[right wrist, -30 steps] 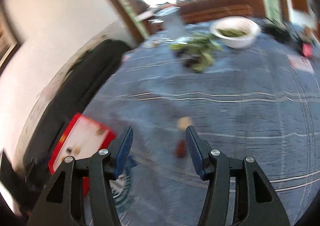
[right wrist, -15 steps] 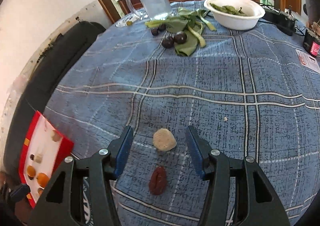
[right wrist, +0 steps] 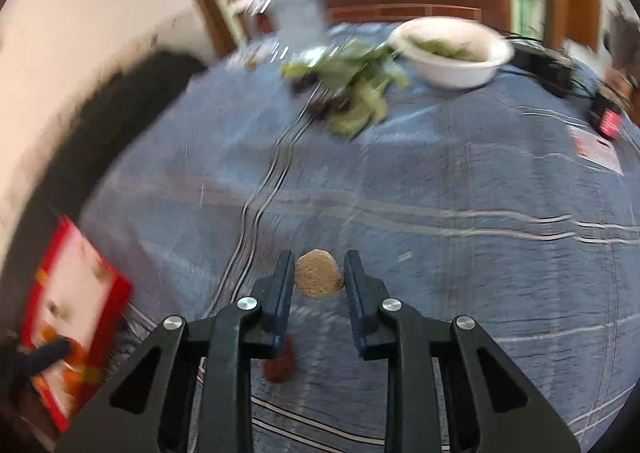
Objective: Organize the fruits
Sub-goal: 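Grasp a yam slice with the right gripper while the left grasps a red date, then carry the yam slice and red date to the red tray and release both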
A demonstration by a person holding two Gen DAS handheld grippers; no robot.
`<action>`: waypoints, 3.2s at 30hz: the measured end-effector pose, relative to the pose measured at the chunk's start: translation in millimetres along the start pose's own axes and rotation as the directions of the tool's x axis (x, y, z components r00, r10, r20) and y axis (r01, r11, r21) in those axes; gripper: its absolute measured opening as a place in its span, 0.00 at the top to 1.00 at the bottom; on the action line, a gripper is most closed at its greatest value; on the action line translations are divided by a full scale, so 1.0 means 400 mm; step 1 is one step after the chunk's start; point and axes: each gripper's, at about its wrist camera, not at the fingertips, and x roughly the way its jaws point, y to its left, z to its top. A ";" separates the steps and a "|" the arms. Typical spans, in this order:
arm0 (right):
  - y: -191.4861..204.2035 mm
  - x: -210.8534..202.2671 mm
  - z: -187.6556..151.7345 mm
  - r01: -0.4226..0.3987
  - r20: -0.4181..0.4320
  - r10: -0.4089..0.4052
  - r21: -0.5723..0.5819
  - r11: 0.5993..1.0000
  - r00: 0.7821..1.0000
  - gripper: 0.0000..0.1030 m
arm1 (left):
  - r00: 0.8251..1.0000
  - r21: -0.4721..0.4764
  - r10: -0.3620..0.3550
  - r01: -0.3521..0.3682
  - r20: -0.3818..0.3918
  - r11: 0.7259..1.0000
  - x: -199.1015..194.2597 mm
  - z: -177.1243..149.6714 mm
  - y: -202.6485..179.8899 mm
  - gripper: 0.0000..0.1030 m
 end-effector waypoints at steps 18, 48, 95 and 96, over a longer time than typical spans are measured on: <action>-0.144 -0.053 0.027 -0.104 0.054 0.094 0.226 0.969 0.994 0.74 | 0.992 0.014 -0.009 0.011 -0.123 1.000 0.204 0.061 -0.091 0.66; 0.113 -0.117 -0.026 -0.324 0.085 0.324 -0.012 0.946 0.942 0.73 | 0.970 -0.152 0.176 -0.151 0.169 0.977 -0.219 -0.081 0.154 0.85; 0.669 -0.086 -0.378 -0.342 -0.048 0.347 -0.333 0.879 0.937 0.53 | 0.857 -0.407 0.506 -0.427 0.103 0.807 -0.339 -0.402 0.425 0.22; 0.659 -0.104 -0.378 -0.331 -0.027 0.342 -0.331 0.884 0.939 0.52 | 0.852 -0.407 0.511 -0.428 0.117 0.807 -0.353 -0.399 0.412 0.20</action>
